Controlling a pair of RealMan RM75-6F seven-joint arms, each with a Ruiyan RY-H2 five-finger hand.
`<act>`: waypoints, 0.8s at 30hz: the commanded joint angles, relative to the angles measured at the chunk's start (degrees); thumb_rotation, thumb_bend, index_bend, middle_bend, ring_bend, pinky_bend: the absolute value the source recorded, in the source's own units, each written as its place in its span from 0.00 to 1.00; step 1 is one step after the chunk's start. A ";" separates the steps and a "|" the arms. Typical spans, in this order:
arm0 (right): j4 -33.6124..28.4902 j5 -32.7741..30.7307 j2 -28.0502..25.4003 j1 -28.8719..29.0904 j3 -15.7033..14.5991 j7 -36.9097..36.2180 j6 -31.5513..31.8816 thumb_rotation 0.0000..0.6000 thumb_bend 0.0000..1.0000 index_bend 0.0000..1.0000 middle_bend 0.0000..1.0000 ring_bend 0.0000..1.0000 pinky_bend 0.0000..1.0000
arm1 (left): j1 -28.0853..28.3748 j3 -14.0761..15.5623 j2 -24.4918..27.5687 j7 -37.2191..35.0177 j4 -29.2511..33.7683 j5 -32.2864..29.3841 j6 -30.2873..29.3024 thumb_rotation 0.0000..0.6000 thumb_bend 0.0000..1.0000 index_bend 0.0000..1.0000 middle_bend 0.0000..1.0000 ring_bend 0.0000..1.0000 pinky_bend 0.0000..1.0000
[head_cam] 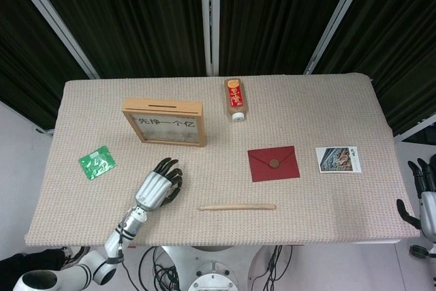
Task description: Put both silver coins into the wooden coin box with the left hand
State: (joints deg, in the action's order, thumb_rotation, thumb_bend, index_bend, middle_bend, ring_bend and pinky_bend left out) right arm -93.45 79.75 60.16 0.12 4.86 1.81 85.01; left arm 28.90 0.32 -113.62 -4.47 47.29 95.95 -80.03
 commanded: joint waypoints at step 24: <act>-2.15 1.24 -0.57 0.70 0.73 1.18 1.11 1.00 0.32 0.00 0.00 0.00 0.00 | 3.41 -25.37 46.26 17.58 61.54 -26.80 4.46 1.00 0.45 0.63 0.38 0.14 0.18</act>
State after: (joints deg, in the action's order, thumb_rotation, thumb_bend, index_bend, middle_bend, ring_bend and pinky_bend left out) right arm -95.60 81.01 59.58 0.82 5.57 3.01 86.12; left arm 29.59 -19.96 -70.79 9.77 105.26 77.21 -80.54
